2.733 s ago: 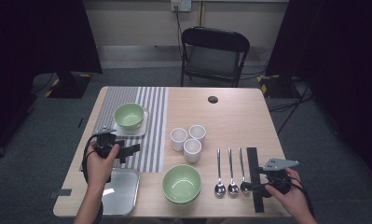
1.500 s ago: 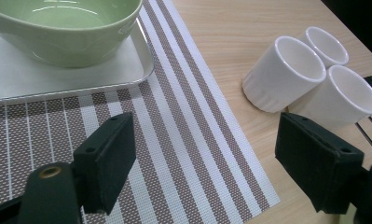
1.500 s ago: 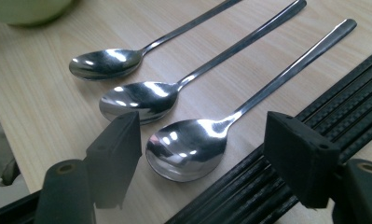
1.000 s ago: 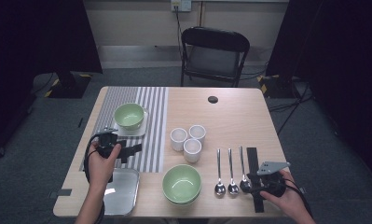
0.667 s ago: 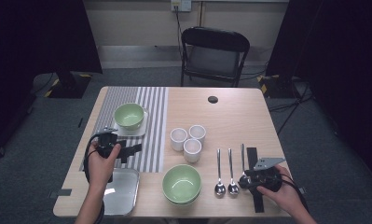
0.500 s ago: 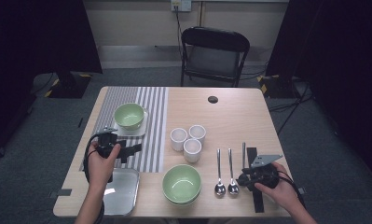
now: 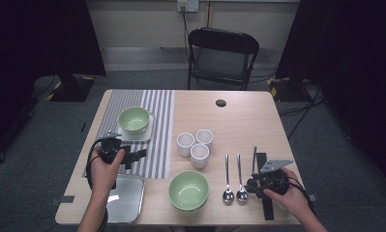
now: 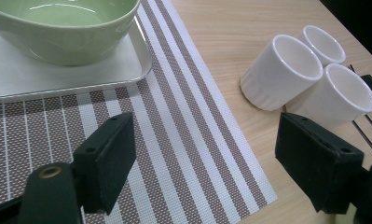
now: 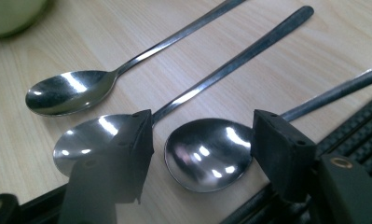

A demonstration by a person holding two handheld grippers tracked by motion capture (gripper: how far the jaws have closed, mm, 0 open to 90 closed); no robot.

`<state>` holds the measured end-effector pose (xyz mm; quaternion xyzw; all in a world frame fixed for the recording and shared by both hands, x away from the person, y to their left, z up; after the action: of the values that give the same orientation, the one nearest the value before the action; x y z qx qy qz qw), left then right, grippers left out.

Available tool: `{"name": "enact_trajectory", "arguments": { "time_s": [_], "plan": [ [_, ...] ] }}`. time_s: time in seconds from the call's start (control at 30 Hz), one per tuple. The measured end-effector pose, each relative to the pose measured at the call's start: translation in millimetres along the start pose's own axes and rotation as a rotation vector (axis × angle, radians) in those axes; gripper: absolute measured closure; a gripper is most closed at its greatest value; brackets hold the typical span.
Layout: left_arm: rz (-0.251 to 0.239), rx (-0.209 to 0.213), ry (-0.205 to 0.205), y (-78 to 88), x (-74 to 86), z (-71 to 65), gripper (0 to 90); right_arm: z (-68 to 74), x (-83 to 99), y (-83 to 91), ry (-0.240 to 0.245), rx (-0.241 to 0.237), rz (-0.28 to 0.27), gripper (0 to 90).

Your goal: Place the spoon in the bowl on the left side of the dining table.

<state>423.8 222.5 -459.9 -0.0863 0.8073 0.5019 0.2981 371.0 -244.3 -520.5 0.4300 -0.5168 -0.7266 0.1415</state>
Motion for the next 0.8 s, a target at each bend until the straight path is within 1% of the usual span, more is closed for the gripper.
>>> {"name": "enact_trajectory", "arguments": {
  "time_s": [0.03, 0.13, 0.17, 0.23, 0.27, 0.5, 0.53, 0.63, 0.67, 0.8],
  "plan": [
    [0.001, 0.001, 0.0, 0.1, -0.1, -0.6, 20.4, -0.2, 0.7, 0.2, -0.01, 0.005, 0.003, 38.2],
    [0.0, 0.004, 0.003, -0.4, -0.4, -1.9, 20.4, -1.3, 0.5, -0.4, -0.008, 0.012, -0.001, 40.8],
    [0.001, 0.003, 0.002, -0.6, -0.5, -2.1, 20.3, -1.3, 0.2, -0.7, -0.013, 0.006, -0.008, 41.7],
    [0.001, 0.003, -0.001, -0.8, -0.7, -1.8, 20.4, -2.2, 0.1, -0.3, -0.015, 0.011, -0.003, 45.4],
    [0.003, 0.002, -0.003, -1.1, -0.6, -1.6, 20.4, -3.2, -1.1, -0.7, -0.012, 0.005, -0.004, 46.2],
    [-0.001, 0.006, 0.004, 0.0, -0.5, -1.5, 20.4, -4.9, -8.1, -4.6, -0.002, 0.0, -0.007, 46.7],
    [-0.002, 0.007, 0.002, 0.1, -0.7, -1.7, 20.4, -6.6, -11.6, -6.6, 0.004, -0.009, -0.01, 46.9],
    [-0.001, 0.006, 0.003, -0.4, -0.9, -2.0, 20.3, -9.2, -16.3, -9.0, 0.013, -0.009, -0.012, 47.1],
    [0.0, 0.004, -0.001, -0.9, -0.7, -1.8, 20.4, -10.8, -19.2, -10.4, 0.022, -0.008, -0.011, 47.2],
    [0.003, 0.007, 0.001, -1.8, -0.5, -2.1, 20.4, -15.3, -30.8, -15.7, 0.054, -0.005, 0.006, 47.6]
  ]
}}
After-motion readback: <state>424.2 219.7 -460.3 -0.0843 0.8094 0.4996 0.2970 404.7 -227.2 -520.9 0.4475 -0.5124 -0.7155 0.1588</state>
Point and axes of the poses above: each handheld gripper's, and its own axes: y roughly backward along the jaws, x roughly out of its underside, z roughly to its left, the point moved 5 cm from there along -y, roughly forward along the jaws, and after that the axes turned 13 degrees about z, right-handed, at the moved point
